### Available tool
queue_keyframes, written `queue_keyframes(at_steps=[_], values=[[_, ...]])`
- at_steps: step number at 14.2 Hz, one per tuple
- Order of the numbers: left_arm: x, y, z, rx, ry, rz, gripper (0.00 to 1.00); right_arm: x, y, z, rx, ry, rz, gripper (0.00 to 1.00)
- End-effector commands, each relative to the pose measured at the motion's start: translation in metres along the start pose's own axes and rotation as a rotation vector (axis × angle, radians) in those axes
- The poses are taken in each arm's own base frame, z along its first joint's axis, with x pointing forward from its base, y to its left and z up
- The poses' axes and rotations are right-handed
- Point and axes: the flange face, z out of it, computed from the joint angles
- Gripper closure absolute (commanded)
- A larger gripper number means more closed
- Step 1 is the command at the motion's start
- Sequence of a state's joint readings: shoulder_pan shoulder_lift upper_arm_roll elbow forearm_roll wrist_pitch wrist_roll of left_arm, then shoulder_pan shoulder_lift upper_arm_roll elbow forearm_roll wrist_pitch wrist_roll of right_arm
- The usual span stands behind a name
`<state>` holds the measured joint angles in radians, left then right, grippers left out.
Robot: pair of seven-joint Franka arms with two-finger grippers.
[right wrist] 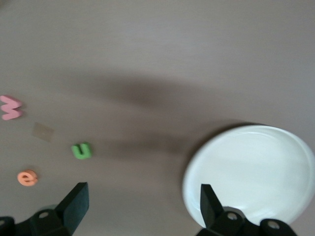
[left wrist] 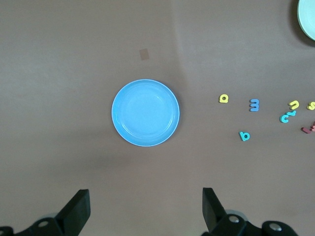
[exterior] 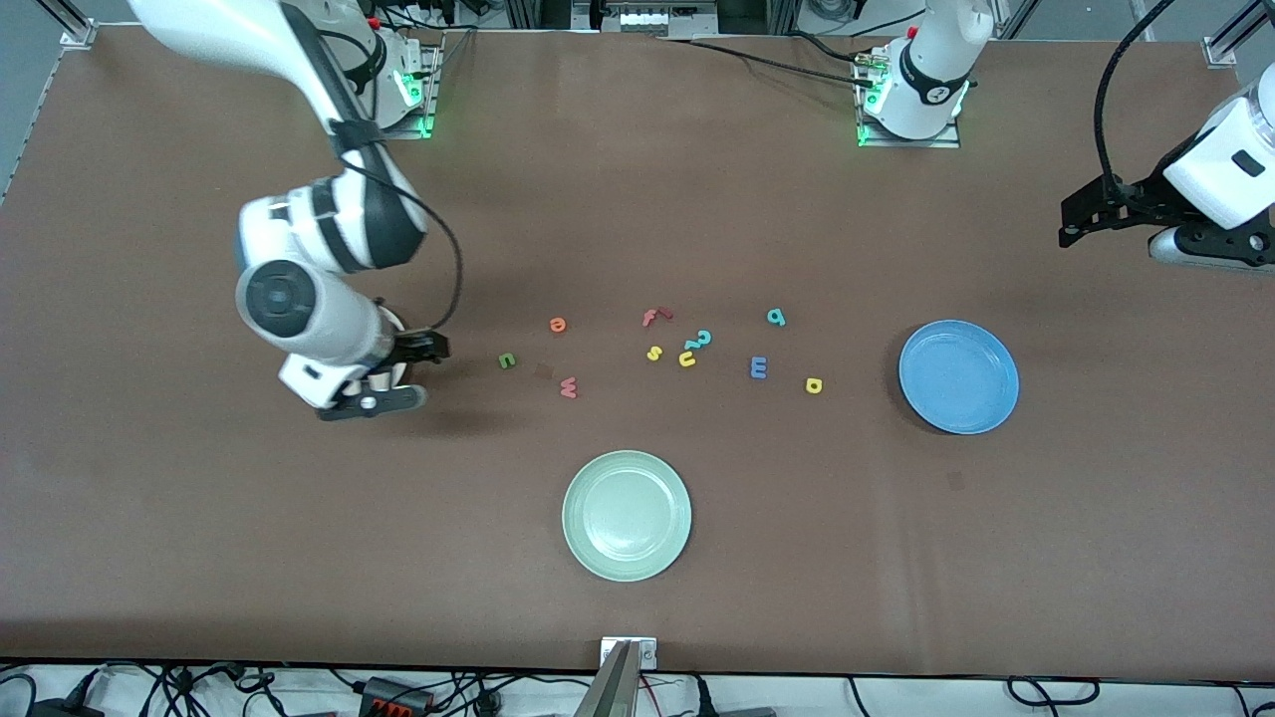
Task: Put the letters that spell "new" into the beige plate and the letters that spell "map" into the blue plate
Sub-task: 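Reach the right gripper to the green u and grasp it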
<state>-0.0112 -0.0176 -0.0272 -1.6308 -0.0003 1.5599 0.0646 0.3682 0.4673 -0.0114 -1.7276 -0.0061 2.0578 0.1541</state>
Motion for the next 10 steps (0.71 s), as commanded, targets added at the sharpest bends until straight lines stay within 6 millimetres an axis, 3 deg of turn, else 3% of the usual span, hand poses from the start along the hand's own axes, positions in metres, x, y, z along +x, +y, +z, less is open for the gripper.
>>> queue_keyframes(at_steps=[1, 3, 7, 10], values=[[0.0, 0.001, -0.005, -0.011, -0.006, 0.009, 0.0, 0.002, -0.045, 0.028, 0.003, 0.016, -0.037, 0.0], [0.0, 0.001, -0.005, -0.011, -0.006, 0.011, 0.0, 0.004, -0.072, 0.047, 0.005, 0.045, -0.075, 0.0], [0.0, 0.002, -0.005, -0.011, -0.007, 0.011, 0.0, 0.009, -0.087, 0.092, 0.004, 0.058, -0.095, 0.0], [0.0, 0.004, -0.007, -0.011, -0.004, 0.006, 0.0, 0.006, -0.093, 0.112, 0.003, 0.038, -0.087, 0.11]])
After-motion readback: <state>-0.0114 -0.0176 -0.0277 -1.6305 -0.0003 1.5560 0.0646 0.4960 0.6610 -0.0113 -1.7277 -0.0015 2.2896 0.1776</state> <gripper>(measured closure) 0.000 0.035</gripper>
